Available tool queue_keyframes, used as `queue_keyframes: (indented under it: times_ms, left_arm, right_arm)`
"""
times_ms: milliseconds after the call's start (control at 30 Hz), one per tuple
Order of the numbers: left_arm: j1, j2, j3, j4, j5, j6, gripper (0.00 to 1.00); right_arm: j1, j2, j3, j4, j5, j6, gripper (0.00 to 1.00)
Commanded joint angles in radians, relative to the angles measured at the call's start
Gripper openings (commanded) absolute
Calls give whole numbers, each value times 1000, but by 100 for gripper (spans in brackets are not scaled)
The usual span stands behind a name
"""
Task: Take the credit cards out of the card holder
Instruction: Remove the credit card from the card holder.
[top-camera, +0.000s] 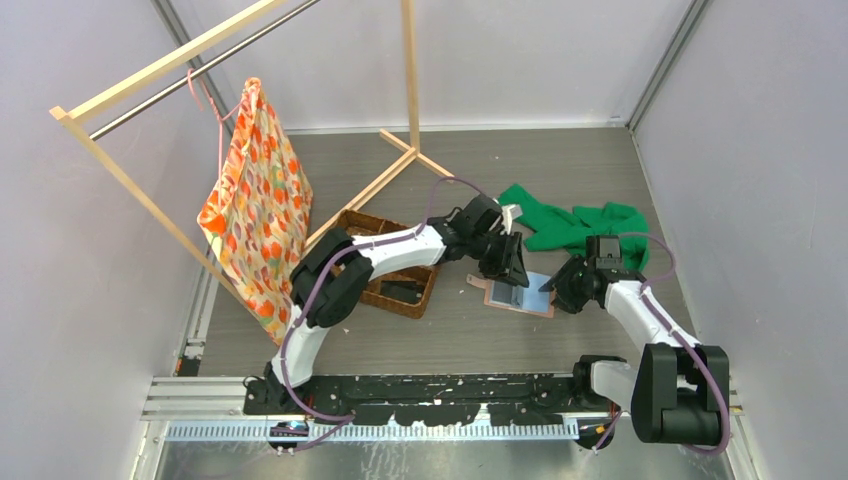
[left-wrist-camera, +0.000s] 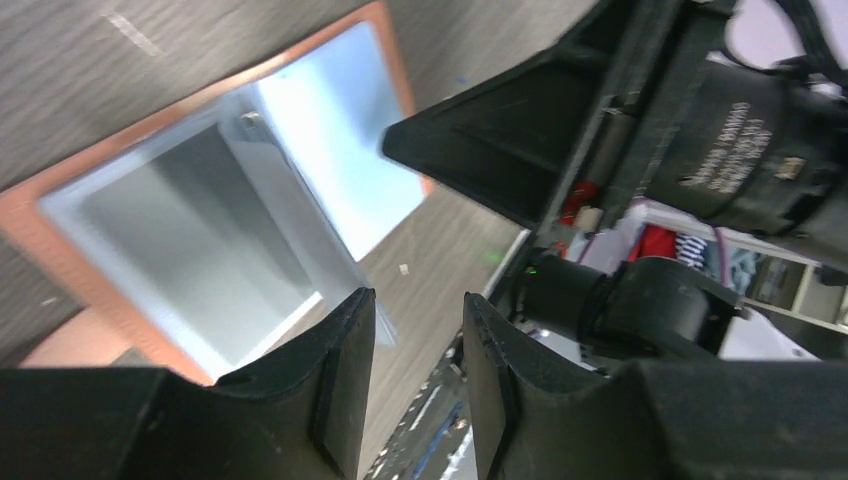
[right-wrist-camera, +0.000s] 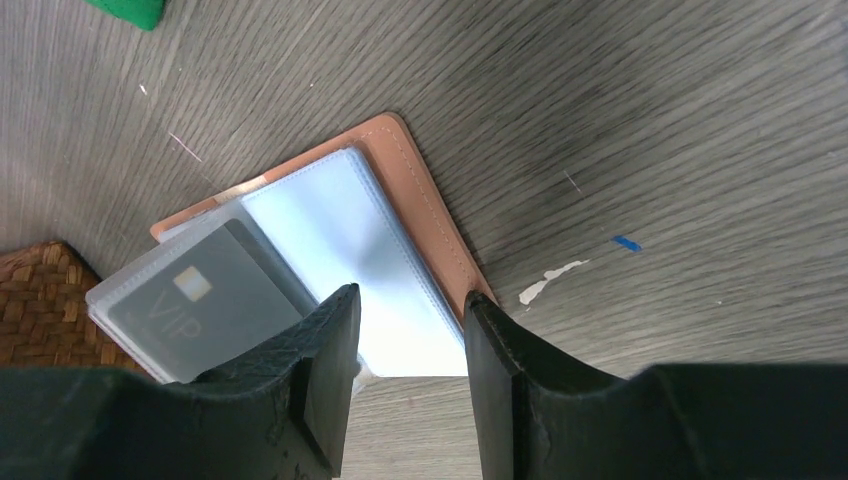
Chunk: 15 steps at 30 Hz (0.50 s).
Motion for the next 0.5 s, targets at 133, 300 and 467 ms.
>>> queue_keyframes:
  times_ms: [133,300,467]
  left_arm:
    - [-41,-2,86,125,85,-71,39]
    - [-41,20,109,118,94,-69,39]
    - [-41,14,108,84,69,-47,39]
  right_arm:
    - [-5,-75,-2,-27,9,23,48]
    - [-11,-126,5,-71,32,31,48]
    - [-14,-170,18,-101,40,38,49]
